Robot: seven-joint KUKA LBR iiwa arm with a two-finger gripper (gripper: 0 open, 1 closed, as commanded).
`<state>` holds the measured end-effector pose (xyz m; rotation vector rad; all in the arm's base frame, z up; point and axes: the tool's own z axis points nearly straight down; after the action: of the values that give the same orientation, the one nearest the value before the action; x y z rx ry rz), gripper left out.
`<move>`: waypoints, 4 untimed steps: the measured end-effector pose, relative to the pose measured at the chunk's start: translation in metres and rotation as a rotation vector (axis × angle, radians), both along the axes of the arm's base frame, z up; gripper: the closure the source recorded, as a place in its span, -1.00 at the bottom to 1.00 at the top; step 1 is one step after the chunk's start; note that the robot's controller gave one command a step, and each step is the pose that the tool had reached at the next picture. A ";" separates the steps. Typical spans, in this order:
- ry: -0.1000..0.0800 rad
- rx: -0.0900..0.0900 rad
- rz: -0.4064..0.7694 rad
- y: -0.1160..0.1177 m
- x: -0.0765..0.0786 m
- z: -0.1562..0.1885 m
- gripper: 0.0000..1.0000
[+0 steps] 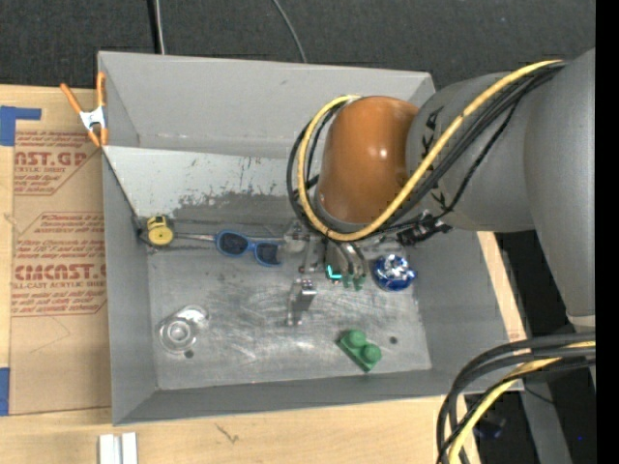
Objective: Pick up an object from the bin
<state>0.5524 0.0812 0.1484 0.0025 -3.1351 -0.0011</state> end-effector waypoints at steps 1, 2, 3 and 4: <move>-0.016 0.003 0.019 -0.047 0.019 -0.078 -1.00; -0.007 -0.002 -0.052 -0.084 -0.008 -0.048 -1.00; -0.002 -0.004 -0.142 -0.153 -0.060 -0.049 -1.00; -0.023 -0.002 -0.117 -0.128 -0.069 -0.076 -1.00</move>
Offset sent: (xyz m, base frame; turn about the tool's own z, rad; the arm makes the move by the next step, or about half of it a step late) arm 0.0158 -0.0464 -0.0784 -0.0233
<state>0.4836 -0.0468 0.0721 -0.1817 -3.1528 0.0020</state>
